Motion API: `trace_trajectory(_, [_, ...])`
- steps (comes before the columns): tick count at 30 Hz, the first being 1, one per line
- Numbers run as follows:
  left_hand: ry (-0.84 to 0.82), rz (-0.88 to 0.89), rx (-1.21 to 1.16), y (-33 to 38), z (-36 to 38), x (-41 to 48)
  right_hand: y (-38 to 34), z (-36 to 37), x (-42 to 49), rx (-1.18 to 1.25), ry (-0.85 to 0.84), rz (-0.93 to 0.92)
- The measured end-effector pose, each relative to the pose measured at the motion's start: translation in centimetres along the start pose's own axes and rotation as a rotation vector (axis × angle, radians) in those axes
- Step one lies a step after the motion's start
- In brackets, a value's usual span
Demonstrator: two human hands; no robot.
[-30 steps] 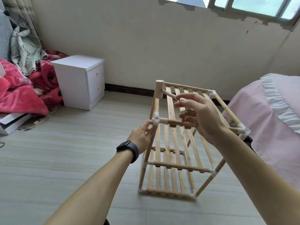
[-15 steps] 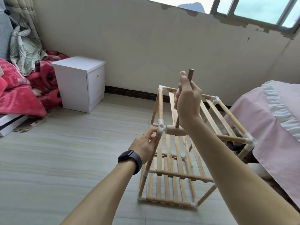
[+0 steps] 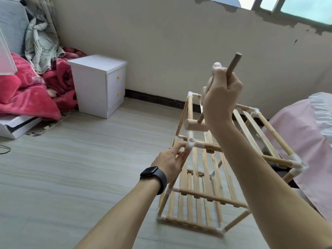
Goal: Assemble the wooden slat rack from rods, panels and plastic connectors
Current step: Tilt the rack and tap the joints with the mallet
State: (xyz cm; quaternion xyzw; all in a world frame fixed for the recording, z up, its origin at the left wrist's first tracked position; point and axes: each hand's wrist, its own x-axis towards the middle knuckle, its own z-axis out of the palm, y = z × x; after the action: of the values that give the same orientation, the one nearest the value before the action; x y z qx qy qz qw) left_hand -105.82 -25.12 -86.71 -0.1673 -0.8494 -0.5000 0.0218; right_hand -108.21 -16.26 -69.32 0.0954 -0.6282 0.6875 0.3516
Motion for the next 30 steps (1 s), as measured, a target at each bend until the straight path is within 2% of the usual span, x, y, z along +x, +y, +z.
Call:
trace_trajectory(5, [-0.003, -0.016, -0.023, 0.3, -0.3, 0.0, 1.9, -0.1, -2.5, -0.138, -0.12, 0.031])
trace_trajectory(8, [-0.03, 0.012, -0.01, 0.4, -0.4, -0.2, 0.3, -1.5, -1.1, -0.176, -0.062, 0.106])
trace_trajectory(10, [-0.025, 0.013, -0.008, 0.2, -0.4, -0.1, -0.6, -3.5, -0.4, -0.232, -0.039, 0.077])
trace_trajectory(11, [-0.018, 0.011, -0.016, 0.2, -0.3, -0.1, -0.7, -4.6, -0.5, -0.359, -0.083, 0.033])
trace_trajectory(13, [-0.014, 0.001, -0.032, 0.0, -0.3, 0.1, -0.5, -6.3, -1.5, -0.811, -0.303, -0.037])
trace_trajectory(15, [-0.02, -0.027, -0.05, -0.3, -0.2, 0.2, 0.6, -7.3, -3.3, -1.276, -0.513, 0.009])
trace_trajectory(17, [-0.017, -0.046, -0.083, -0.6, -0.2, 0.1, 2.4, -7.4, -5.2, -1.527, -0.57, 0.049])
trace_trajectory(20, [0.009, -0.047, -0.054, -0.6, -0.2, 0.2, 4.9, -6.6, -7.0, -1.544, -0.564, 0.103])
trace_trajectory(25, [-0.045, -0.105, -0.123, -1.0, -0.6, 0.1, 6.0, -7.1, -8.4, -1.508, -0.492, -0.066])
trace_trajectory(27, [-0.067, -0.151, -0.14, -1.2, -1.1, -0.4, 5.4, -8.9, -8.6, -1.473, -0.544, -0.135])
trace_trajectory(30, [0.02, -0.192, -0.046, -1.7, -2.2, -0.7, 4.3, -13.8, -8.1, -1.397, -0.713, -0.193])
